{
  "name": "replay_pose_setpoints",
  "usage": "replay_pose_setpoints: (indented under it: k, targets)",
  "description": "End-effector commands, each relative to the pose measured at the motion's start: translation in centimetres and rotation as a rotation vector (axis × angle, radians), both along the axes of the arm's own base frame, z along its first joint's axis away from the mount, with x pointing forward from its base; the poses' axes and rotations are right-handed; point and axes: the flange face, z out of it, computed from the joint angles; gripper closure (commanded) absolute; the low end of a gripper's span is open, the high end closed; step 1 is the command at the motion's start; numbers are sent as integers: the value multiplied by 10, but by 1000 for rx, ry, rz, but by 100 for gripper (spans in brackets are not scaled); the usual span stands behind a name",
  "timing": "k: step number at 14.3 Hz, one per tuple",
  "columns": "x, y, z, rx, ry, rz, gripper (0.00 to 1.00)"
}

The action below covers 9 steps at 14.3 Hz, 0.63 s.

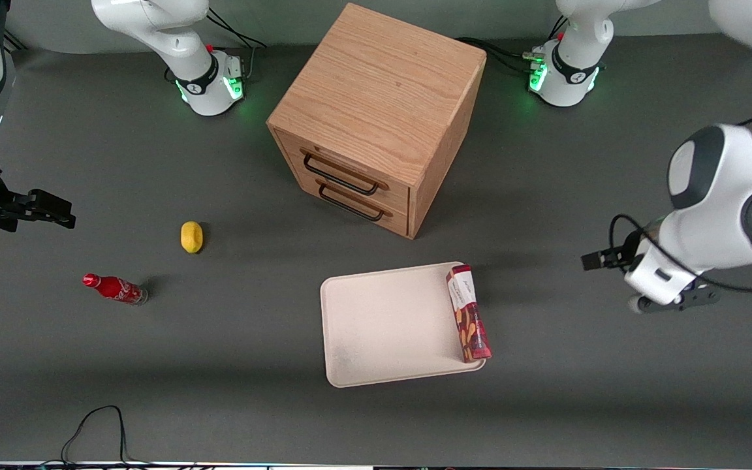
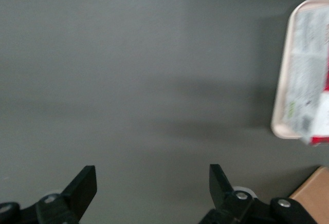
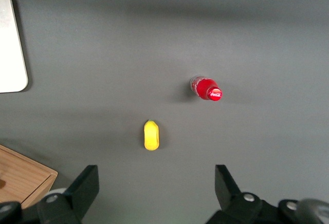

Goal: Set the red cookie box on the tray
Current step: 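Lift the open left gripper away from the box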

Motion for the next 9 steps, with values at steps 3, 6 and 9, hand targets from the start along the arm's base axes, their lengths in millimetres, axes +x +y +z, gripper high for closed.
replay_pose_setpoints:
  k: [3, 6, 9]
  targets:
    - [-56, 45, 29, 29, -39, -40, 2]
    - [-66, 61, 59, 41, -53, -58, 0]
    - [-69, 53, 97, 30, -29, -52, 0]
